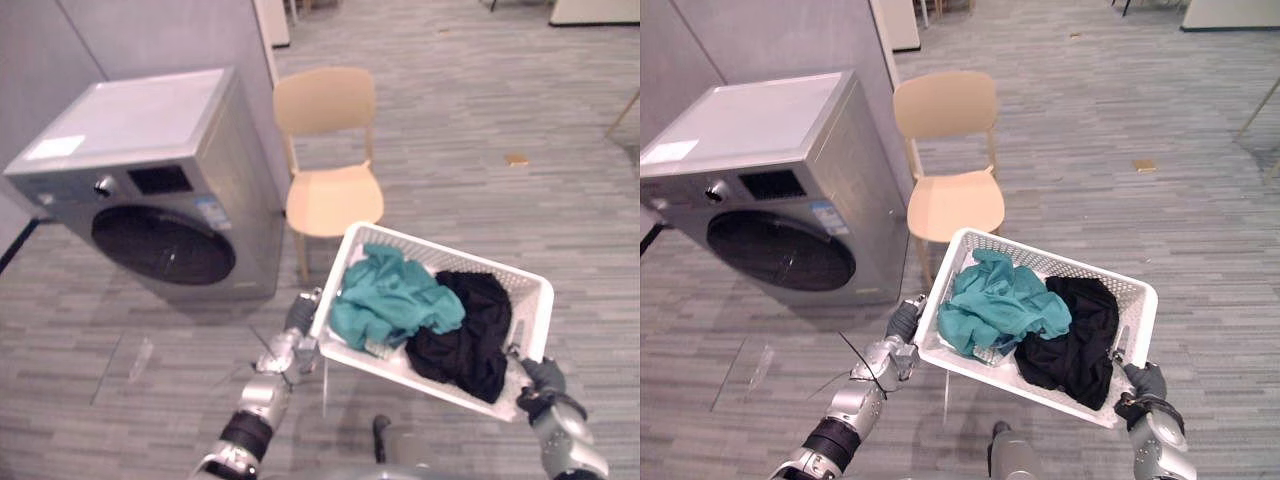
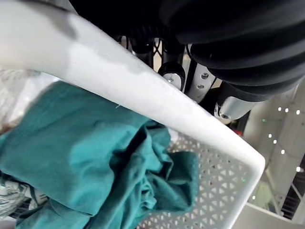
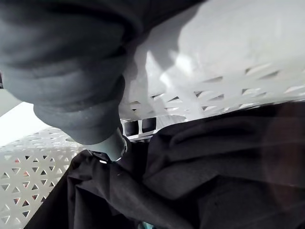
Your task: Pick up the laundry basket with both hands and put the clothes into the washing machine.
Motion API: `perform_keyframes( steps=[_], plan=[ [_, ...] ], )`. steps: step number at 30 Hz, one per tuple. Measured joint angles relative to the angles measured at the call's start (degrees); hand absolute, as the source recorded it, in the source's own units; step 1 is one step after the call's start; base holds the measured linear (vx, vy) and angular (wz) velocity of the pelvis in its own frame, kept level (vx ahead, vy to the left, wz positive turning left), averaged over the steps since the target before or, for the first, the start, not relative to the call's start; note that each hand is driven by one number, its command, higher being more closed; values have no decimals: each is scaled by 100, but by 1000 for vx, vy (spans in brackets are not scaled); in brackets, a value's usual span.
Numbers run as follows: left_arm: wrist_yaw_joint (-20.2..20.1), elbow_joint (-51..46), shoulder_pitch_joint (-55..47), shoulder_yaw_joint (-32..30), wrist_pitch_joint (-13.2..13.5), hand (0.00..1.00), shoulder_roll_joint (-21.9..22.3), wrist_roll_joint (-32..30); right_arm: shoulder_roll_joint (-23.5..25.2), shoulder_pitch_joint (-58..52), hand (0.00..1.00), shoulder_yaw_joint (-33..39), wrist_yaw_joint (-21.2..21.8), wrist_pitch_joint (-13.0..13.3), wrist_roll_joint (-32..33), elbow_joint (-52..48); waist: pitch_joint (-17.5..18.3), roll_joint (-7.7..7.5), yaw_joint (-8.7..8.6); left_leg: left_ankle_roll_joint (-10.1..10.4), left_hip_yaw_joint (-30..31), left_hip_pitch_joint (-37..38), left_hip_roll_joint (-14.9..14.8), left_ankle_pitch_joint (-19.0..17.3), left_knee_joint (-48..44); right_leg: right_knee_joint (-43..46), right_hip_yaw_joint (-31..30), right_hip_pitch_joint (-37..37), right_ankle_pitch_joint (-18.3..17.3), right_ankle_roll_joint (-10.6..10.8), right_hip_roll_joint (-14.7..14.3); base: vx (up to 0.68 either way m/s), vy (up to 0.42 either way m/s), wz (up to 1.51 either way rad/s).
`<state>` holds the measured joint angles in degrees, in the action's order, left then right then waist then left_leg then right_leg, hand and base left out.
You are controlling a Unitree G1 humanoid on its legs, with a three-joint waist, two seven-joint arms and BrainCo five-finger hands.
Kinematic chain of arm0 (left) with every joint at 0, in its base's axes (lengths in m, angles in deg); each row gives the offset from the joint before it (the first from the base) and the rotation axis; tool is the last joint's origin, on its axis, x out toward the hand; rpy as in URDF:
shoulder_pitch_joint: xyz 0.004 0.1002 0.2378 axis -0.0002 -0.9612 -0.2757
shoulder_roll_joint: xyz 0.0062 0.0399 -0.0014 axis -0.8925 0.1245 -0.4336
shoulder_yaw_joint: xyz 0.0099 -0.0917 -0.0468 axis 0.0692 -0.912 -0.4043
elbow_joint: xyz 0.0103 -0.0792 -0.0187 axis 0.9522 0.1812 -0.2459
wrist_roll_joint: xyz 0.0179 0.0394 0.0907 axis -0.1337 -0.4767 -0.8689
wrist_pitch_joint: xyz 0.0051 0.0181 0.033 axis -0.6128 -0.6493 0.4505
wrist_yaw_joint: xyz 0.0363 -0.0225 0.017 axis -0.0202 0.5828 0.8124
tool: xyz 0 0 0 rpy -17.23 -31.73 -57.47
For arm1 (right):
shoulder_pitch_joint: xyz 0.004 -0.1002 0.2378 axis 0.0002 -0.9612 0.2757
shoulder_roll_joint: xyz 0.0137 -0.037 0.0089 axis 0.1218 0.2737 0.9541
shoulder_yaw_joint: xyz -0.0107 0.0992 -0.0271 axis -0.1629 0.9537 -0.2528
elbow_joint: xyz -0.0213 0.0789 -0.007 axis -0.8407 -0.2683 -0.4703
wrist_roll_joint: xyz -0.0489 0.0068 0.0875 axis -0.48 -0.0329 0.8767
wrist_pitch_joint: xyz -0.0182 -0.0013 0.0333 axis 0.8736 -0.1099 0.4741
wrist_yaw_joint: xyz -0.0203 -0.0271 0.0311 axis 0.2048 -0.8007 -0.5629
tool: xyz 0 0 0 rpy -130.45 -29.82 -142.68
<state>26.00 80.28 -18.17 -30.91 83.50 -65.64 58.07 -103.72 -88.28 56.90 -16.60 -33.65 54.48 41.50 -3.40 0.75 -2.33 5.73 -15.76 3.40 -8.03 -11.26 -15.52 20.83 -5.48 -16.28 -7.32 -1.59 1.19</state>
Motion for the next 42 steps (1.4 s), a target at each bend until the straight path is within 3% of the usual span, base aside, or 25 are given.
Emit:
perform_keyframes(
  steps=[4,6,7,8,10,14,15,16,17,18,19,21,22,24,25,26,27,28,29,30,31,33,35,37,42],
  plan=[
    [-103,1,-16,52,-41,100,8,-23,-2,73,100,134,-117,4,15,-23,9,70,22,161,791,-1435,173,-94,-214,-719,355,514,107,-228,-160,160,-106,38],
    [-91,0,-52,30,-45,100,-59,-21,-98,230,100,-74,-163,17,13,-20,-98,242,216,427,1166,-2051,39,95,-143,-1121,388,998,162,-165,-446,239,6,-18],
    [-84,0,-59,24,-48,100,-126,-21,-170,321,100,-190,-186,18,11,5,-155,375,355,438,1188,-2123,-3,189,88,-1326,339,1332,177,-124,-574,264,83,-45],
    [-74,-1,-80,6,-47,100,-149,-20,-197,401,100,-274,-209,22,11,68,-172,416,393,329,1188,-2129,0,312,173,-1409,293,1501,159,-96,-607,297,141,-60],
    [-4,-35,-140,-61,-34,100,-231,-11,-266,566,100,-531,-256,46,16,160,-152,426,651,-40,1053,-1807,54,937,307,-1660,-52,1968,43,58,-536,354,174,-62],
    [4,-228,-62,-58,-31,100,-304,9,-265,749,100,-512,-255,104,17,144,134,172,645,-496,783,-1947,594,1038,569,-1569,-125,1689,-314,384,41,438,196,-7],
    [14,-220,-36,-58,-51,100,-312,10,-252,764,100,-513,-256,91,8,152,139,121,643,-748,725,-1870,773,988,609,-1328,-216,1630,-349,493,196,459,178,1],
    [22,-217,-38,-58,-61,100,-325,10,-229,763,100,-513,-259,61,0,157,139,122,642,-791,712,-1801,813,960,618,-1052,-263,1564,-380,584,204,536,214,5],
    [36,-216,-37,-57,-77,100,-380,9,-141,741,100,-512,-270,8,-18,170,138,123,638,-831,693,-1551,859,934,730,-132,-288,1282,-410,908,165,333,131,8],
    [39,-218,-35,-56,-75,100,-429,9,-86,721,100,-518,-271,1,-24,170,137,124,638,-835,705,-1384,872,931,820,471,-284,1091,-340,1057,123,492,135,14],
    [42,-225,-16,-44,-61,100,-527,9,5,694,100,-535,-271,2,-23,171,130,134,602,-924,778,-1023,873,873,975,1833,-230,624,-198,1254,116,411,79,21],
    [59,-226,74,-32,-25,100,-574,12,24,717,100,-584,-274,15,-16,168,129,134,608,-1038,890,-585,925,741,982,3168,139,-92,-488,793,376,496,70,37],
    [68,-227,95,-32,-17,100,-586,16,27,734,100,-593,-275,17,-15,168,125,144,612,-1038,939,-514,917,742,983,3175,270,-218,-537,716,467,473,22,33],
    [88,-231,129,-32,14,100,-712,62,8,804,100,-752,-276,21,-14,169,113,171,609,-930,1026,-280,809,680,970,2576,427,-545,-605,629,533,297,-43,11],
    [126,-235,134,-32,20,100,-742,68,-14,831,100,-802,-275,21,-17,168,114,235,610,-747,1073,-158,682,568,946,1937,399,-614,-590,654,424,320,-106,7],
    [161,-237,151,-32,34,100,-762,79,-18,831,100,-871,-273,23,-18,166,116,228,590,-486,1094,-7,591,406,923,721,309,-615,-358,749,296,414,-172,26],
    [165,-239,171,-31,82,100,-767,116,-27,829,100,-947,-273,23,-28,166,124,140,539,-167,1120,80,547,194,826,-648,126,-540,301,655,274,510,-255,43],
    [169,-240,172,-31,89,100,-778,134,-29,828,100,-984,-273,22,-29,167,121,68,469,4,1142,108,544,66,746,-1315,-21,-438,777,635,293,532,-321,83],
    [168,-247,171,-16,83,100,-873,160,29,790,100,-1031,-273,23,-29,163,105,-220,347,169,1262,199,698,-193,560,-2306,-302,-237,2024,518,429,465,-334,104],
    [153,-201,198,12,81,100,-963,159,119,733,100,-1032,-270,29,-44,151,58,-428,269,230,1387,298,804,-450,437,-2275,-370,-136,2450,868,614,414,-312,69],
    [191,-107,199,-15,9,100,-723,178,4,832,100,-994,-294,22,-74,156,42,0,428,171,1397,218,455,-614,311,-2249,-307,-116,2557,679,221,284,-212,42],
    [149,-108,261,-111,8,100,-584,173,-127,827,100,-959,-290,32,-65,151,16,179,453,198,1504,12,249,-616,286,-2263,-19,-92,2322,563,160,254,-181,57],
    [148,-111,280,-248,9,100,-458,174,-104,827,100,-963,-290,12,-67,153,-5,158,431,304,1593,-98,238,-518,492,-2264,227,-5,2263,481,169,120,-168,80],
    [141,-157,114,-367,13,100,-473,174,-25,804,100,-1027,-289,-1,-72,119,-32,121,431,202,1591,-43,112,-220,547,-2260,622,327,2065,416,82,22,-153,77],
    [125,-249,60,-362,9,100,-490,174,-82,835,100,-1042,-288,-5,-73,6,-68,106,613,189,1739,-320,122,-63,696,-2281,1095,268,1986,399,264,-62,-37,58]
  ],
)
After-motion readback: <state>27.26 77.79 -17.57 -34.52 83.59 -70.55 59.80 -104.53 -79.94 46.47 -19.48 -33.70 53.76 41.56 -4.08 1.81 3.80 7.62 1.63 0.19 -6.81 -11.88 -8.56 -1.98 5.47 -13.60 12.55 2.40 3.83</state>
